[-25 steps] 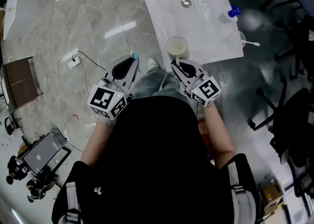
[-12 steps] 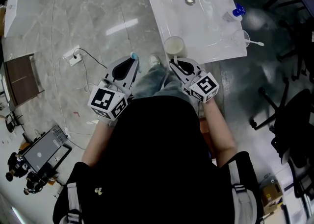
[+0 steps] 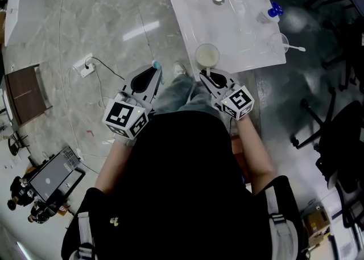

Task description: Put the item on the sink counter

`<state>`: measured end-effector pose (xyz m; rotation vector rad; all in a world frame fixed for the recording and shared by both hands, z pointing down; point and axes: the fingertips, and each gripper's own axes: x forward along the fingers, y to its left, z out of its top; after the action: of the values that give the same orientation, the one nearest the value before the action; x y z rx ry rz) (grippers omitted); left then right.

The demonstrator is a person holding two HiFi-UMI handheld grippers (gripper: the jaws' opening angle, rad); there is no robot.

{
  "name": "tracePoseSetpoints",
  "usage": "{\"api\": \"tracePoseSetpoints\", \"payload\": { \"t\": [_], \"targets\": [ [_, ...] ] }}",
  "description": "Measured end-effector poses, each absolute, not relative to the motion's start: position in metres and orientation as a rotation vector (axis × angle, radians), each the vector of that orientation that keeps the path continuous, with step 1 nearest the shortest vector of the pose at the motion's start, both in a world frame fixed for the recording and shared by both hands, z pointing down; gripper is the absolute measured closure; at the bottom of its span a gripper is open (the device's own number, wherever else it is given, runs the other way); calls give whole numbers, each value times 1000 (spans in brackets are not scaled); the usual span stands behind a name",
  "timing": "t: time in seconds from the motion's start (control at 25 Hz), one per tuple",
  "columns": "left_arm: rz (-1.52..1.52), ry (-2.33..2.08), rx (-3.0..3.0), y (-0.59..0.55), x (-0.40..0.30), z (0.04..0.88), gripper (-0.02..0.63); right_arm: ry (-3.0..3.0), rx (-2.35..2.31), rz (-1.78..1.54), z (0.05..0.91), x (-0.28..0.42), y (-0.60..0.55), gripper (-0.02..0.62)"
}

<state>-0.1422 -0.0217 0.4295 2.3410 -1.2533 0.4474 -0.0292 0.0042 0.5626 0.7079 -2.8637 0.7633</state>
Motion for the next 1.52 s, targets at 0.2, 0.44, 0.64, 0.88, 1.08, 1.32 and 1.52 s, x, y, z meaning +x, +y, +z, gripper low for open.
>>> {"api": "tracePoseSetpoints", "payload": {
  "t": [0.2,0.44,0.64,0.88,1.08,1.32,1.52],
  "targets": [
    [457,-1228,2350,-24,-135,431,575,-2836,728,779,570,-20,6,546],
    [465,-1211,2358,-24,-127,433,575,-2835,719,771,572,-19,9,546],
    [469,-1205,2358,-27,-125,434,575,-2840,709,739,570,-17,12,545],
    [473,-1193,2364,-27,-121,435,575,-2838,698,692,571,-19,19,483],
    [478,-1191,2364,-27,-120,436,575,-2825,708,602,572,-23,24,439],
    [481,-1193,2358,-25,-121,437,575,-2779,597,494,580,-25,37,434],
    [479,-1194,2355,-24,-122,438,575,-2769,456,463,584,-24,42,434]
  ]
}}
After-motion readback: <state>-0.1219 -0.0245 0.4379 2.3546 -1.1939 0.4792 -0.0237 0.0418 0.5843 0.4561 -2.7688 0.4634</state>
